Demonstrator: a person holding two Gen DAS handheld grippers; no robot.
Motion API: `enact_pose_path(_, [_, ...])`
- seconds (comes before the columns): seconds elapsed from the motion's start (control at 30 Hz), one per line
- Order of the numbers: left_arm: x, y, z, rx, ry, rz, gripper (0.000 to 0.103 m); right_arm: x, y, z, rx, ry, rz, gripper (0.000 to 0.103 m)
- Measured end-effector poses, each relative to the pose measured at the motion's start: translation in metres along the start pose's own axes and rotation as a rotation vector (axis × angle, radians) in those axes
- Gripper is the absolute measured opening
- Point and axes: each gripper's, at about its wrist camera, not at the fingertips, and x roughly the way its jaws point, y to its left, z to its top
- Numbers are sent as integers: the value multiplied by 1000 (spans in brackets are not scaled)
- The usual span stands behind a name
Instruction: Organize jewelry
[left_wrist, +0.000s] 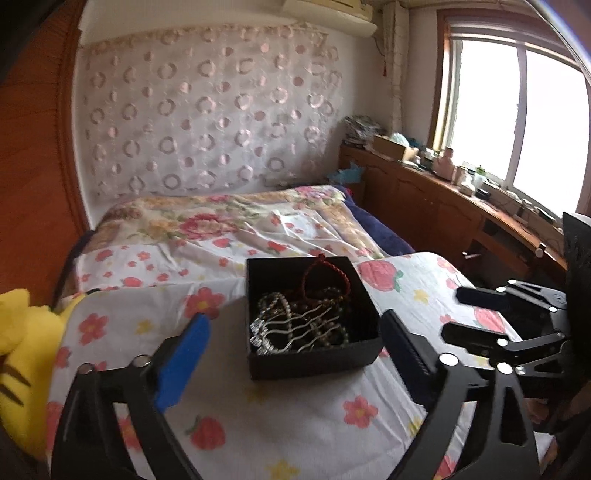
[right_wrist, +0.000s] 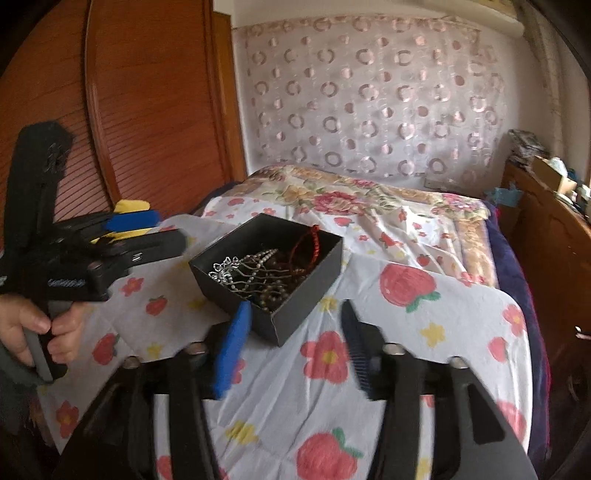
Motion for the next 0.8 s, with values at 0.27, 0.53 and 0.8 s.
enact_pose_path(0.27, [-65, -7, -23, -23, -50, 112, 96, -53, 10, -15, 74, -86, -85, 100])
enact_pose_path(0.53, [-127, -30, -45, 4, -96, 183, 96, -116, 33, -36, 119, -186, -148, 101])
enact_pose_path(0.8, [-173, -43, -68, -21, -139, 190, 96, -151, 43, -63, 152, -224, -193, 101])
